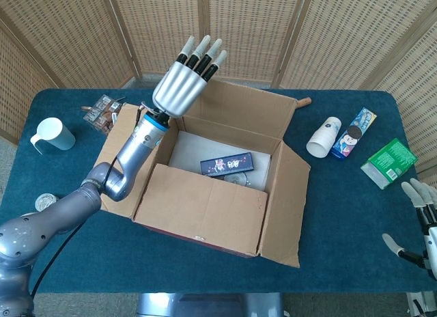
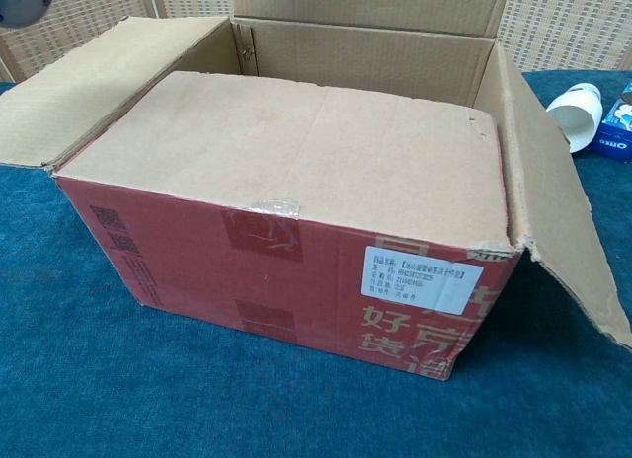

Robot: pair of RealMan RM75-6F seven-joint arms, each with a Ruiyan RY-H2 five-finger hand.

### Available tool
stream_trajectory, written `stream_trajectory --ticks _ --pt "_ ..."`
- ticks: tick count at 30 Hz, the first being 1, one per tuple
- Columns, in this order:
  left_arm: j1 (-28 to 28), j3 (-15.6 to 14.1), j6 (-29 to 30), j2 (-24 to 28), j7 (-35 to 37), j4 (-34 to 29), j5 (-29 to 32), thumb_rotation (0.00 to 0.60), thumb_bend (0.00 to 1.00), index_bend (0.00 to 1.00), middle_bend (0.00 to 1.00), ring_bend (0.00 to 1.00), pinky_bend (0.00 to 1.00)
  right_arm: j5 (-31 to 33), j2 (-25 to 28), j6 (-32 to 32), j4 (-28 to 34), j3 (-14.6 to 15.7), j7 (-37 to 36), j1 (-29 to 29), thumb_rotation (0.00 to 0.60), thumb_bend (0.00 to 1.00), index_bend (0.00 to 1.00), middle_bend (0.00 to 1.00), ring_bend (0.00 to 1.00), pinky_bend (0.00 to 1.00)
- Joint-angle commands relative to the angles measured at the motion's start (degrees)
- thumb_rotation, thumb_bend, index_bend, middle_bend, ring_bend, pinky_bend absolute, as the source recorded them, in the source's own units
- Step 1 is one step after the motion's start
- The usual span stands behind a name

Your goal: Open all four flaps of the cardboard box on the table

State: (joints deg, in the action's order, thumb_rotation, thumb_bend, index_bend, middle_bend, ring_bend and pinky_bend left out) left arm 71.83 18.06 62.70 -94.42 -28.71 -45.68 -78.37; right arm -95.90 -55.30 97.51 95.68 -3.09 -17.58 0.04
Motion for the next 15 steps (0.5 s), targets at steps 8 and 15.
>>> stream_trajectory --ticks 8,15 --pt "2.61 0.38 -4.02 -7.42 1.10 8.88 2.60 0.600 0.11 0.00 0.00 0.00 0.18 0.48 0.12 -0.08 -0.11 -0.07 -0.68 -0.04 0.600 0.20 0.00 0.00 0.00 0.00" --pt "3.62 0.52 -4.63 -10.14 3.82 13.88 3.07 0.600 0.11 0.00 0.00 0.00 0.17 1.16 0.22 -0.41 -0.44 -0.27 -1.47 0.06 0.600 0.20 0.00 0.00 0.00 0.00"
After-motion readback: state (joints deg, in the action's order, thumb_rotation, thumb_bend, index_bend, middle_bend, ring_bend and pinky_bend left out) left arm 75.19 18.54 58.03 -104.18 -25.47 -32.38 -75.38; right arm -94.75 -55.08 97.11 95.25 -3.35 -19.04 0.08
